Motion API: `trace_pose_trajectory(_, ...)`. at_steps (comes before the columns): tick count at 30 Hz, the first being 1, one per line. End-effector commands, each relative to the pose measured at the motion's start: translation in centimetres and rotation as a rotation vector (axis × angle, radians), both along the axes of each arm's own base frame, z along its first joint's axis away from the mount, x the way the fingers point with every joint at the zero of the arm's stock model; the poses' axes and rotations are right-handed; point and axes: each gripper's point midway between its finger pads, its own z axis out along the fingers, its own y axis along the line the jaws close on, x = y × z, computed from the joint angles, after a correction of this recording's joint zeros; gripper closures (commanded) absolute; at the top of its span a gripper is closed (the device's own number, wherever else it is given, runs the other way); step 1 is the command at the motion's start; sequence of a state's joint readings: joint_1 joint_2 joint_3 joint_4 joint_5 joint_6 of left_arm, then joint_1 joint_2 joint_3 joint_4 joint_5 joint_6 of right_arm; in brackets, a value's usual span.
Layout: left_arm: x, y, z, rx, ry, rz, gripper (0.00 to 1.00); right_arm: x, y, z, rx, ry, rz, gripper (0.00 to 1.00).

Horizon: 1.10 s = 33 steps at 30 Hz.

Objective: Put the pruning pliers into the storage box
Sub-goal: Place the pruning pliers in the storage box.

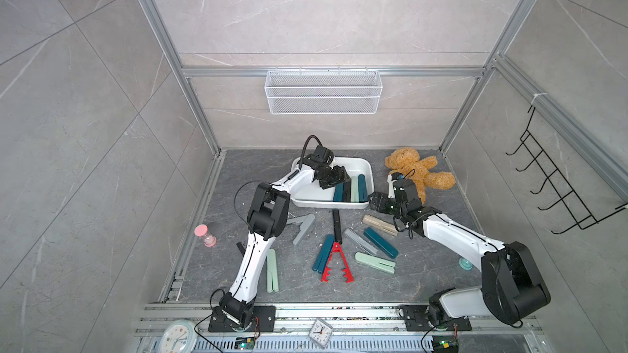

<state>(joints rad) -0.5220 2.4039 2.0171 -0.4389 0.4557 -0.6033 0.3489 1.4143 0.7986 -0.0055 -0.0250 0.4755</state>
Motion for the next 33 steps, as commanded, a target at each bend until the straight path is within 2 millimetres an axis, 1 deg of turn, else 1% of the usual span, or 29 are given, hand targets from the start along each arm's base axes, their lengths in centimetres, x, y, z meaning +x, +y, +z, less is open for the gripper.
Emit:
trace_pose_trajectory(1,-0.6,-0.9,2.7,-0.063,-0.019,-0.027,0.21,0.4,-0.3,0.7,-0.017,-0.010,-0.010,0.16)
trace_pose_trajectory(4,-1.0,-1.1,3.2,-0.071,-0.023,-0.025,0.21,0.3,-0.3,0.6,-0.017,-0.008,-0.011,0.16)
trace_pose_trajectory(5,-1.1,-1.1,2.8,-0.069,-0.019,-0.026,0.21,0.3,-0.4,0.5,-0.016,-0.006,-0.012,0.16)
trace_pose_trajectory(6,-1.1,-1.1,4.4,-0.082,-0.043,-0.024,0.21,0.3,-0.3,0.4,-0.017,-0.004,-0.011,0.16)
trace_pose_trajectory(8,-1.3,-1.0,4.9,-0.085,-0.053,-0.017,0.21,0.2,-0.4,0.4,-0.016,-0.003,-0.013,0.16)
trace_pose_trajectory(13,-1.4,-0.4,5.4,-0.068,-0.074,0.005,0.21,0.2,-0.4,0.5,-0.016,-0.007,-0.013,0.16)
trace_pose_trajectory(19,-1.5,0.2,7.1,-0.057,-0.143,0.020,0.20,-0.1,-0.2,0.4,-0.021,-0.005,0.017,0.17)
trace_pose_trajectory(25,-2.0,0.5,8.7,-0.014,-0.226,0.027,0.15,-0.4,0.6,0.6,-0.007,-0.004,0.067,0.18)
trace_pose_trajectory(29,-2.4,1.2,9.3,0.020,-0.272,0.043,0.08,-0.6,1.2,0.5,0.001,0.010,0.083,0.21)
trace_pose_trajectory(33,-2.8,2.1,10.0,0.045,-0.304,0.057,0.07,-0.9,1.9,0.4,0.013,0.028,0.082,0.24)
